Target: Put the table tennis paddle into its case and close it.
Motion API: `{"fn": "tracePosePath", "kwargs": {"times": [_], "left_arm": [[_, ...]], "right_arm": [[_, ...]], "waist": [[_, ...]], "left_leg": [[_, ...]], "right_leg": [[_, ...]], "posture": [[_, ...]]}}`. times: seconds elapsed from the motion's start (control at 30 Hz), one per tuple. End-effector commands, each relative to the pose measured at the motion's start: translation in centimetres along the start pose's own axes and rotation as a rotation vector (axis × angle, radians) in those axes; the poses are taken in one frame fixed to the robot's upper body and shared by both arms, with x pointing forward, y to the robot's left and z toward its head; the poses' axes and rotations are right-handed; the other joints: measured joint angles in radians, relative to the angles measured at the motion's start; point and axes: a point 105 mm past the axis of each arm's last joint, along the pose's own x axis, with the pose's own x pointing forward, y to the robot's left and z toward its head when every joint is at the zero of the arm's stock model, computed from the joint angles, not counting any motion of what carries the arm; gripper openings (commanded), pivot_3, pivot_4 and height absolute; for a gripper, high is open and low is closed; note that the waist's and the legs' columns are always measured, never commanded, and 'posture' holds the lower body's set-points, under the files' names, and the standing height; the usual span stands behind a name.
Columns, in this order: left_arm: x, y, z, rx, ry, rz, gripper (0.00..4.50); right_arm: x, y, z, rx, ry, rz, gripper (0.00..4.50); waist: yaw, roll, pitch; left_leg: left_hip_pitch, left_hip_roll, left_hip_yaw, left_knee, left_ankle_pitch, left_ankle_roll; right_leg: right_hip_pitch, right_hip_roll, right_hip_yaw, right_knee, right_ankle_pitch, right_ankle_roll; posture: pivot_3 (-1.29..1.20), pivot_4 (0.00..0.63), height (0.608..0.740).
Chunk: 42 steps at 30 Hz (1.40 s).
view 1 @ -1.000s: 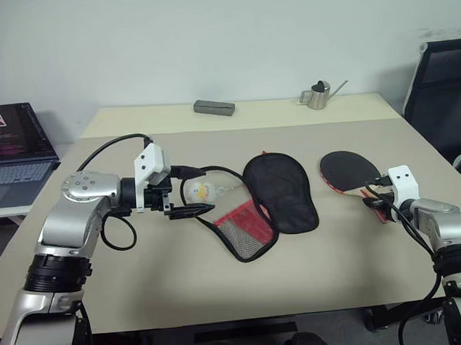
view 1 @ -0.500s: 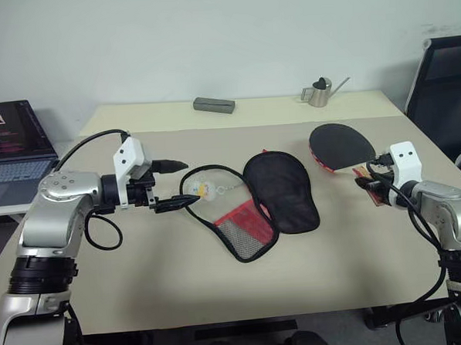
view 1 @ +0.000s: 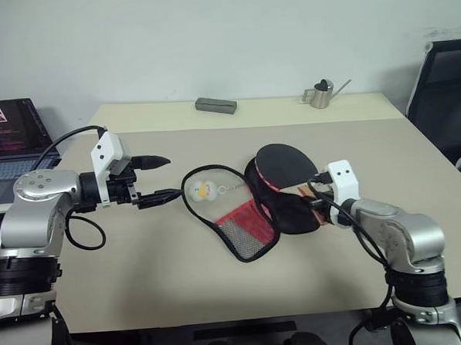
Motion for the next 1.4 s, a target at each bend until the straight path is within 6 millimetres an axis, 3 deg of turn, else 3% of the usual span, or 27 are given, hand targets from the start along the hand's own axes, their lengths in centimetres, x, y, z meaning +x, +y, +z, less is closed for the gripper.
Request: {"fn": "tracePosePath", "kwargs": {"times": [0.03,0.2,0.47,0.7,1.0,1.2,1.33,1.4], "left_arm": [[-0.4,0.5,1.2,0.049,-0.017,0.013,4.5],[-0.3,0.6,1.3,0.052,-0.018,0.01,4.5],[0.0,0.6,1.3,0.062,-0.015,-0.002,4.5],[0.0,0.5,1.2,0.066,-0.013,0.001,4.5],[0.0,0.4,1.1,0.069,-0.015,0.006,4.5],[0.1,0.4,1.1,0.068,-0.016,0.012,4.5],[0.4,0.5,1.1,0.067,-0.023,0.016,4.5],[0.4,0.5,1.0,0.065,-0.024,0.018,4.5]], "right_arm": [[1.2,0.6,1.1,-0.018,-0.072,-0.054,1.06],[2.7,1.7,0.5,-0.042,-0.071,-0.064,1.06],[4.2,1.3,0.7,-0.076,-0.09,-0.1,1.06],[4.4,0.7,0.6,-0.103,-0.085,-0.116,1.06],[4.7,2.2,-0.7,-0.066,-0.03,-0.046,1.06],[4.1,3.0,0.1,-0.026,-0.049,-0.029,2.96],[3.2,3.1,2.0,-0.007,-0.11,-0.024,4.37],[2.7,3.0,2.7,-0.009,-0.13,-0.025,4.48]], "waist": [[-0.001,0.0,0.0],[-0.002,0.0,0.0],[-0.004,0.0,0.0],[-0.004,0.0,0.0],[-0.005,-0.001,-0.001],[-0.005,-0.001,0.0],[-0.005,0.0,0.0],[-0.004,0.0,0.0]], "left_leg": [[0.0,0.0,0.0,0.0,0.0,0.0],[0.0,0.001,0.0,0.0,0.0,0.0],[0.0,0.001,0.0,0.0,0.0,0.0],[0.0,0.002,0.0,0.0,0.0,0.0],[0.001,0.003,0.0,0.0,0.0,0.0],[0.002,0.003,0.0,0.0,0.0,0.0],[0.001,0.003,0.0,0.0,0.0,0.0],[0.001,0.003,0.0,0.0,0.0,0.0]], "right_leg": [[0.0,0.002,0.0,0.0,0.0,0.0],[-0.002,0.004,0.001,0.001,0.002,-0.003],[-0.002,0.006,0.001,0.001,0.002,-0.003],[-0.001,0.006,0.001,0.001,0.002,-0.004],[-0.001,0.007,0.001,0.001,0.003,-0.004],[-0.001,0.007,0.001,0.001,0.003,-0.004],[-0.001,0.007,0.001,0.001,0.003,-0.004],[-0.001,0.007,0.001,0.001,0.003,-0.004]], "posture": [[0.0,0.15,0.74],[0.0,0.15,0.74],[0.0,0.15,0.74],[0.0,0.15,0.74],[0.0,0.15,0.74],[0.0,0.15,0.74],[0.0,0.15,0.74],[0.0,0.15,0.74]]}}
